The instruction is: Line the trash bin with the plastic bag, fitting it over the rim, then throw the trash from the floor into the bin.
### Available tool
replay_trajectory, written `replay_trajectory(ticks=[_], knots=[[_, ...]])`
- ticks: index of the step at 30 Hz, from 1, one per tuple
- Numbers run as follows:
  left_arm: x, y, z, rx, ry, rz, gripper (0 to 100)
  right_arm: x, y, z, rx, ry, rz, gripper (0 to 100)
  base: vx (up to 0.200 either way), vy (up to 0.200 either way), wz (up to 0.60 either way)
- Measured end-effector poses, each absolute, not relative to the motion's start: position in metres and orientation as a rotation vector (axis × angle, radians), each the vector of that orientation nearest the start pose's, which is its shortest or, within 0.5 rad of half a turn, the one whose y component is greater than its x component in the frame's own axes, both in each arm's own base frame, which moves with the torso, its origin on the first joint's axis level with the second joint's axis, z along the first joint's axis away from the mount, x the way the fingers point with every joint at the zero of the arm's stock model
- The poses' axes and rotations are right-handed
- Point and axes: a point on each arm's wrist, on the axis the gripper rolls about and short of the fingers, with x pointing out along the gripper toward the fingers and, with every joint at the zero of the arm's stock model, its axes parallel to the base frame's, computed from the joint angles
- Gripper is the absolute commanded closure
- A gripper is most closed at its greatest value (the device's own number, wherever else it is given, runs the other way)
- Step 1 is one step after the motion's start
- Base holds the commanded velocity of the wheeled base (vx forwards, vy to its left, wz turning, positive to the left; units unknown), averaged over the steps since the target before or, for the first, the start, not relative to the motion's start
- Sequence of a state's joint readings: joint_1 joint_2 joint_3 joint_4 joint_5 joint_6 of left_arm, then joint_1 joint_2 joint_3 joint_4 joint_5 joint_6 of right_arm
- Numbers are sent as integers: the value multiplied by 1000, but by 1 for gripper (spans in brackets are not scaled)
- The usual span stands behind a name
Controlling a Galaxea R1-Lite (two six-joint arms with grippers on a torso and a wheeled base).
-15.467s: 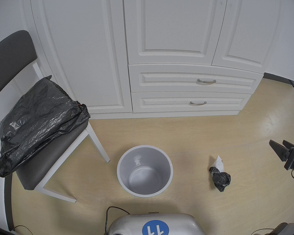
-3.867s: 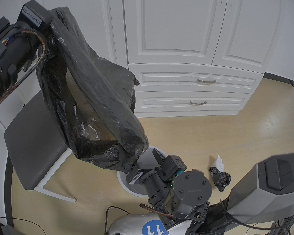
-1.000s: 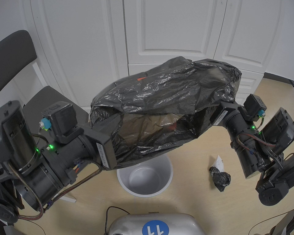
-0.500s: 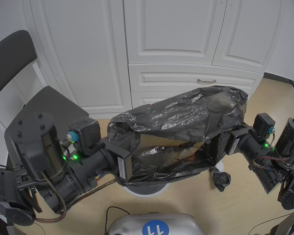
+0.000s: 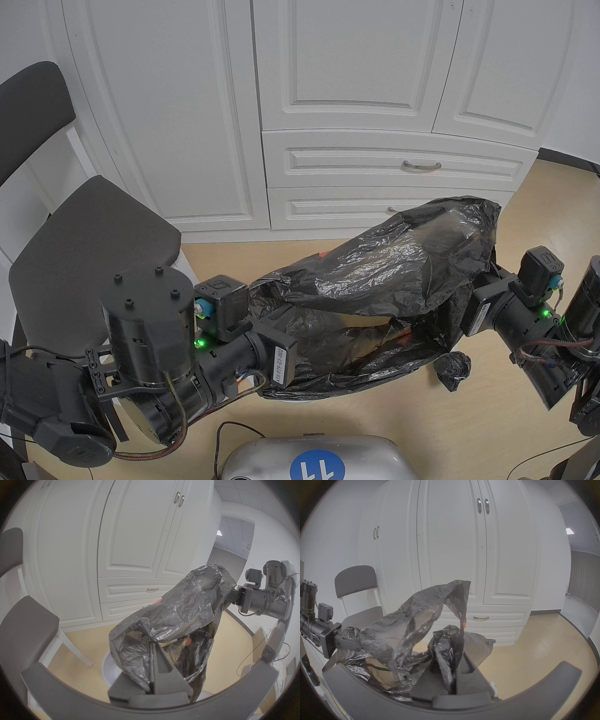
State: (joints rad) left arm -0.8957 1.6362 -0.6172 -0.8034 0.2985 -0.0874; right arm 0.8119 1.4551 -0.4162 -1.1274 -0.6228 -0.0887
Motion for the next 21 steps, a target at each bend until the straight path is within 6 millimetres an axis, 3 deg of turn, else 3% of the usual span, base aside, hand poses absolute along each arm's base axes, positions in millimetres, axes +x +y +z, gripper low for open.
replay_trajectory(ticks=[13, 21], knots=[[173, -206, 160, 109, 251, -574, 100, 151, 168, 173, -70, -12, 272, 100, 0, 0, 0], [162, -194, 166, 180, 292, -584, 100, 141, 181, 165, -79, 16, 334, 100, 0, 0, 0]])
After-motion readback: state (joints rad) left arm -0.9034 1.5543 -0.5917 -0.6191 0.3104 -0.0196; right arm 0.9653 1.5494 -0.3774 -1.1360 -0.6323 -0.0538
